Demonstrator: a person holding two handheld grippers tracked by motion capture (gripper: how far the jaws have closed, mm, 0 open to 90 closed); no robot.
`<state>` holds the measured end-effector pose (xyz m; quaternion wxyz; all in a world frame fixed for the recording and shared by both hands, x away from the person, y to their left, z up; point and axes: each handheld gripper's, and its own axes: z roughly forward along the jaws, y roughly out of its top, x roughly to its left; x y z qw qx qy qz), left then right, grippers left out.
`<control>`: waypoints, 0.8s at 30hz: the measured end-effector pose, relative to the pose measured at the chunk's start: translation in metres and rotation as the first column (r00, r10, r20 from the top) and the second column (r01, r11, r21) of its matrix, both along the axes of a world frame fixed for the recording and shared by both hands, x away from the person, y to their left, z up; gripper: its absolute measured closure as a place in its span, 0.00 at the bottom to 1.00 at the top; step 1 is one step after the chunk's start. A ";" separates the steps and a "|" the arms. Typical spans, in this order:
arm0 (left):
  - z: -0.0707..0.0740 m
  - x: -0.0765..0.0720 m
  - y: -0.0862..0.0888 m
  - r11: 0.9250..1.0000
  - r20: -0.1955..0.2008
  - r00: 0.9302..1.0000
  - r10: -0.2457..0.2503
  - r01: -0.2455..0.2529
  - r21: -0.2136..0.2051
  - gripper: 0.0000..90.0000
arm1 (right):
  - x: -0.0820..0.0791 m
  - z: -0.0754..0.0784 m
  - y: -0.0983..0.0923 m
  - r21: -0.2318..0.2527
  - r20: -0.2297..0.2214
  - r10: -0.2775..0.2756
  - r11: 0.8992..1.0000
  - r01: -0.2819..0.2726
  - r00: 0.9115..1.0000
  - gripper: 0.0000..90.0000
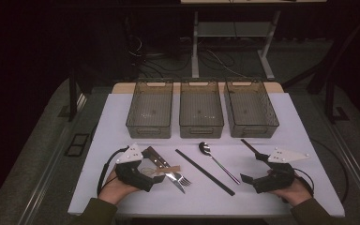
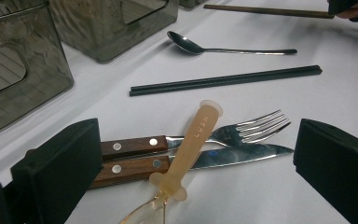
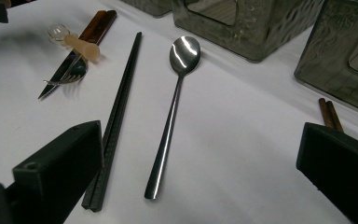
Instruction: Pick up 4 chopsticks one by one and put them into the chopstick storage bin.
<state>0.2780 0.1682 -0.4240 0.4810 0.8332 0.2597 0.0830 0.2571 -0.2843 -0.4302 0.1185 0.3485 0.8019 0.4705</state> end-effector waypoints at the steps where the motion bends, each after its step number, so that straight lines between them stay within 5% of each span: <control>1: 0.000 0.000 0.000 1.000 0.001 1.000 0.002 -0.002 -0.001 0.00 | 0.000 0.000 0.000 0.001 -0.002 0.000 1.000 0.000 1.000 0.00; 24: -0.001 -0.001 0.002 1.000 -0.005 1.000 0.007 -0.007 -0.025 0.00 | 0.003 0.007 -0.003 -0.023 -0.025 0.047 0.999 -0.048 0.999 0.00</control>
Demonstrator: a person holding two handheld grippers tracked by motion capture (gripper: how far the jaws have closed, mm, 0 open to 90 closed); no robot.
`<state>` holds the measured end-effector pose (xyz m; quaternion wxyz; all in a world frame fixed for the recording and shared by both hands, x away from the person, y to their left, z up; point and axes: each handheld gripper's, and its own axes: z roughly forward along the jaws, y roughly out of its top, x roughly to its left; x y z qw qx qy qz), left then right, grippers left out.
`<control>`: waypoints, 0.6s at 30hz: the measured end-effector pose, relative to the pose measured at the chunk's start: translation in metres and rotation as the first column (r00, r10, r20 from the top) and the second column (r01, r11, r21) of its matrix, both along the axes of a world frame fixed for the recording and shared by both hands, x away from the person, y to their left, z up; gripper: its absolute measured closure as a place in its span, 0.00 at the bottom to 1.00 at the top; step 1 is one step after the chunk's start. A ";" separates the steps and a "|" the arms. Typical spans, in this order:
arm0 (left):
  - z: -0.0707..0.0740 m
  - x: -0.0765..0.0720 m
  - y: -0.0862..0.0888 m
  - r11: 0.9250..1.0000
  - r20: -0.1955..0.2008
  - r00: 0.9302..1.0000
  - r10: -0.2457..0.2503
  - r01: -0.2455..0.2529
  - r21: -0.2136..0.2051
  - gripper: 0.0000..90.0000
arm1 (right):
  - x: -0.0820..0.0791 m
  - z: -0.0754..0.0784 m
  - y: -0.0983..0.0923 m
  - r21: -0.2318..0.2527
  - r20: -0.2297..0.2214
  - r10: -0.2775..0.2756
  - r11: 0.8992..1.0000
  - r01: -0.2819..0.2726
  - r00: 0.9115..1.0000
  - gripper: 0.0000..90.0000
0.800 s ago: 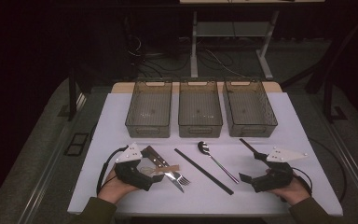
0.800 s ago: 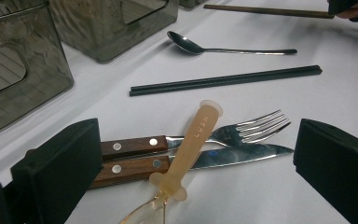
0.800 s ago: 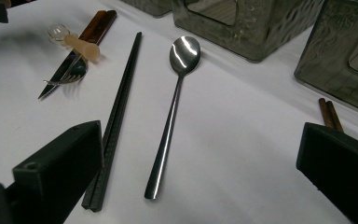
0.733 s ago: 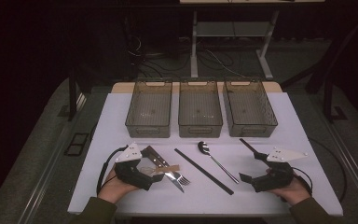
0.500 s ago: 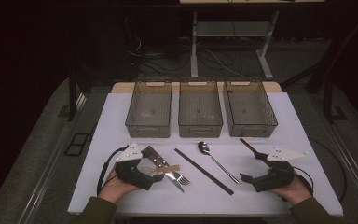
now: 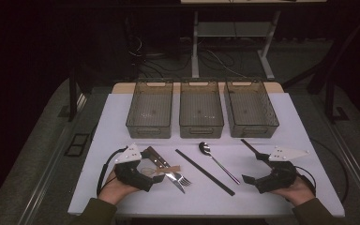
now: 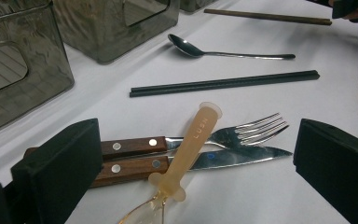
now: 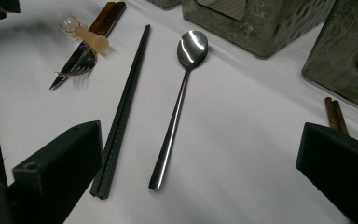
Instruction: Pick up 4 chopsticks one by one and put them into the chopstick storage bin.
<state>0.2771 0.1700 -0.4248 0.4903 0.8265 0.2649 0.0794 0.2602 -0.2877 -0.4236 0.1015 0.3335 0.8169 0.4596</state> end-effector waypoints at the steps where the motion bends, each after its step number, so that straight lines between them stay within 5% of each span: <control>1: 0.000 0.000 0.000 1.000 -0.001 1.000 0.001 -0.001 -0.001 0.00 | 0.000 0.000 -0.001 0.001 0.002 -0.001 1.000 0.001 1.000 0.00; 18: 0.001 -0.002 0.002 1.000 0.002 1.000 0.002 -0.002 -0.004 0.01 | 0.003 0.005 -0.013 -0.006 -0.005 -0.023 1.000 0.023 1.000 0.00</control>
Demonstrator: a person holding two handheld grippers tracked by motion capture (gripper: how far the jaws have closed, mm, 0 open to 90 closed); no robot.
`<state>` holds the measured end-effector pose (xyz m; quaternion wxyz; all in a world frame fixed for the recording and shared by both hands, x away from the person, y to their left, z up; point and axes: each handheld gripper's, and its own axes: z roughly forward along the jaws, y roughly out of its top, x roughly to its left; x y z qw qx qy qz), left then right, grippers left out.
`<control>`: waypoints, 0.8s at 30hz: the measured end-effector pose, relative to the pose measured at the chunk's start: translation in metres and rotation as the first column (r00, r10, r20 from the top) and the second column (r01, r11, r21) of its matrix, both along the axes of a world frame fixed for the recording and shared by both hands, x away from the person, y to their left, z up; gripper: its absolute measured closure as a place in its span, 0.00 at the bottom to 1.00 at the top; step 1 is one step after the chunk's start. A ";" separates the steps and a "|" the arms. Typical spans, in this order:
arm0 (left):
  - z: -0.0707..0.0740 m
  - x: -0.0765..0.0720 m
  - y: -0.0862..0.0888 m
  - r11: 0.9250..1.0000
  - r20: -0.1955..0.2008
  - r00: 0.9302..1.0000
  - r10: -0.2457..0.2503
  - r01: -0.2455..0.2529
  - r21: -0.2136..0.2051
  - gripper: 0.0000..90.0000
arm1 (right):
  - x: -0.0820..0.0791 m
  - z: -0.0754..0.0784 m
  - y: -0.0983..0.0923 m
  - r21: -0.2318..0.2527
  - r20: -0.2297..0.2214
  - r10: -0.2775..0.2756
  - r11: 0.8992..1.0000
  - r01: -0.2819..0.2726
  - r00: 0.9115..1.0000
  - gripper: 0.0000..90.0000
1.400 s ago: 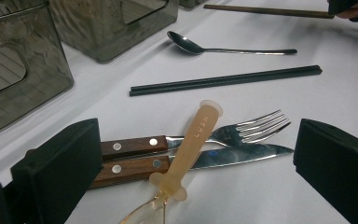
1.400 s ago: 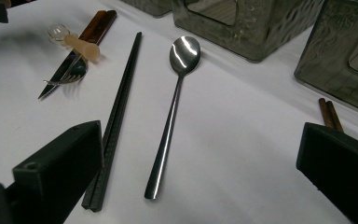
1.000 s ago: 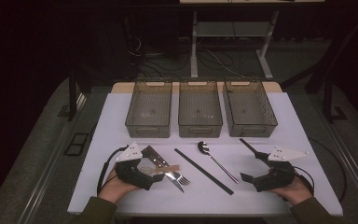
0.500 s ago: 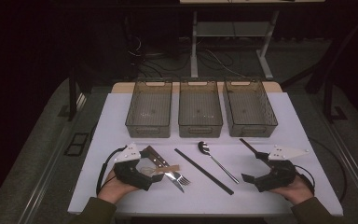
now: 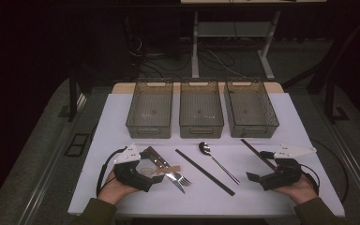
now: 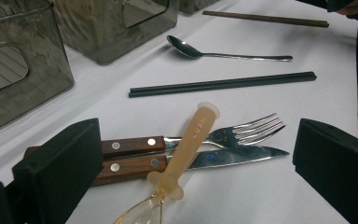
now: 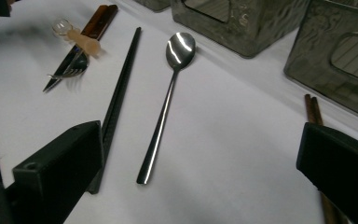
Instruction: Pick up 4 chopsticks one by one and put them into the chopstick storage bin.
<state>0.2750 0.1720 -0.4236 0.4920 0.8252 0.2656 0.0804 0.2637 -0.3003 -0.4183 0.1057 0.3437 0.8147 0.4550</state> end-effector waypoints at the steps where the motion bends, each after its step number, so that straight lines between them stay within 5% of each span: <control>1: 0.000 0.000 0.001 1.000 0.002 1.000 -0.001 0.001 0.000 0.01 | 0.000 0.001 -0.001 -0.008 0.000 -0.002 1.000 0.002 1.000 0.00; 24: -0.003 -0.004 0.005 1.000 -0.015 1.000 0.010 -0.010 -0.012 0.02 | 0.004 -0.001 -0.040 -0.115 -0.056 -0.106 0.988 0.099 0.993 0.04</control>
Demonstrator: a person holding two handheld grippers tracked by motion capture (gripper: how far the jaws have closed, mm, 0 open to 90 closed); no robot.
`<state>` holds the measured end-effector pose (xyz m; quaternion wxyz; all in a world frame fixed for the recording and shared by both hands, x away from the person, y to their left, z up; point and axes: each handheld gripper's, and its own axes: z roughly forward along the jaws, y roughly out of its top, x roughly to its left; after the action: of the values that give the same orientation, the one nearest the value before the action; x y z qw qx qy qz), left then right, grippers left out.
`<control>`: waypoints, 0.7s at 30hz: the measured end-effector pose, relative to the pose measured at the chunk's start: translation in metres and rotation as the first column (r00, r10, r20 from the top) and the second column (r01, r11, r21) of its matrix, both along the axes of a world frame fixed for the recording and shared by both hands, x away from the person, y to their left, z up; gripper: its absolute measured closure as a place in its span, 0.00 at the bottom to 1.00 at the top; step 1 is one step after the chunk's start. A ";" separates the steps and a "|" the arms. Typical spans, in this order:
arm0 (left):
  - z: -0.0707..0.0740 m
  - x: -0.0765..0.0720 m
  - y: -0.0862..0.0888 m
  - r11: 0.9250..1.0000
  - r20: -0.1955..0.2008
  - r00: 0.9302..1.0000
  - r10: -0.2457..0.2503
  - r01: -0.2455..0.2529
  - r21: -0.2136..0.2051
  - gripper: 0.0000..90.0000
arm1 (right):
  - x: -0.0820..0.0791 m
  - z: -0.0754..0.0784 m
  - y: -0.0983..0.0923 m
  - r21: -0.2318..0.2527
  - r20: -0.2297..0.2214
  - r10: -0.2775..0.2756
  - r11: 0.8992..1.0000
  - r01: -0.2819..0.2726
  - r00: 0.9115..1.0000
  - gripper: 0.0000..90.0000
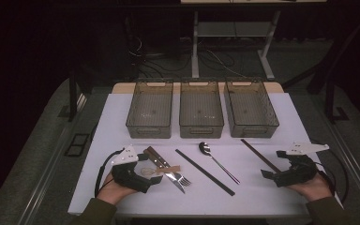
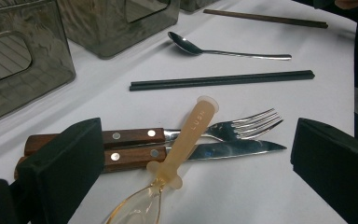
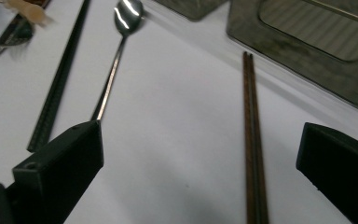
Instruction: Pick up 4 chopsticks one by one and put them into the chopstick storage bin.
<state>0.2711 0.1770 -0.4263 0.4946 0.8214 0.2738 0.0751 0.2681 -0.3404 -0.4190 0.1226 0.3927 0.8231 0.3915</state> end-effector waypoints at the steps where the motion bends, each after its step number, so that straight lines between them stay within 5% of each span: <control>1: 0.000 0.000 0.000 1.000 0.000 1.000 -0.004 0.004 0.002 0.02 | 0.000 0.000 0.000 0.000 0.000 0.000 1.000 0.000 1.000 0.04; 21: -0.001 -0.001 0.002 1.000 -0.005 1.000 0.009 -0.009 -0.006 0.04 | -0.005 -0.002 -0.031 -0.017 -0.044 -0.047 0.999 0.046 0.998 0.49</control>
<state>0.2699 0.1787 -0.4275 0.4962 0.8189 0.2788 0.0746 0.2628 -0.3717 -0.4207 0.1164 0.4195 0.8194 0.3729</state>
